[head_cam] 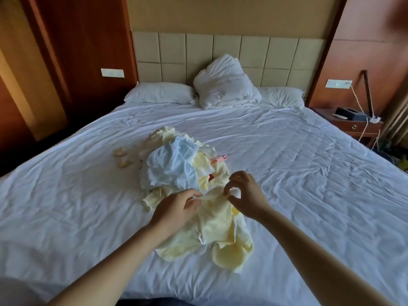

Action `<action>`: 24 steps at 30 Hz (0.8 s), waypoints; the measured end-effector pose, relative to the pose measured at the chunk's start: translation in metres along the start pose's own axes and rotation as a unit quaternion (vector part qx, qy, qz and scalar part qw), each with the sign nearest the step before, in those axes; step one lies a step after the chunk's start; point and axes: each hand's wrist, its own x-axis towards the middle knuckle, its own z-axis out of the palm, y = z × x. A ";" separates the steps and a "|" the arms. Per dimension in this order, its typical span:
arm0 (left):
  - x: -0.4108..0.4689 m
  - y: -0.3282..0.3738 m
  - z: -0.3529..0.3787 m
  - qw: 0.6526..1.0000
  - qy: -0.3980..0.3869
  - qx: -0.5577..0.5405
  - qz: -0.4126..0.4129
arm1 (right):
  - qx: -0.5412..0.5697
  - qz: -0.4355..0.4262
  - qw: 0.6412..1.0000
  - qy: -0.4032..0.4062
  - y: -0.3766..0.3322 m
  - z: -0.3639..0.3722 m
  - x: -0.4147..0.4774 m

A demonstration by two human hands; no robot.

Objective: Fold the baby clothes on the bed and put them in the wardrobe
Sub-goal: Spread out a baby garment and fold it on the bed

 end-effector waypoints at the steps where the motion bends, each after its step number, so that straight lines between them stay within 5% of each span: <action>1: -0.004 -0.002 0.011 0.999 -0.037 0.022 -0.002 | -0.021 0.023 0.999 -0.022 0.009 0.006 -0.009; 8: -0.004 0.012 0.071 0.965 -0.208 0.138 0.080 | 0.033 0.171 0.981 -0.090 0.060 0.032 -0.072; 16: 0.050 0.034 0.111 0.982 -0.146 0.074 0.097 | 0.321 0.273 0.906 -0.032 0.072 0.013 -0.095; 20: 0.072 0.037 0.126 0.974 -0.225 0.028 0.030 | 0.431 0.313 0.846 -0.009 0.068 0.004 -0.094; 24: 0.083 0.035 0.131 0.967 -0.247 0.049 -0.025 | 0.424 0.316 0.849 0.011 0.068 0.003 -0.094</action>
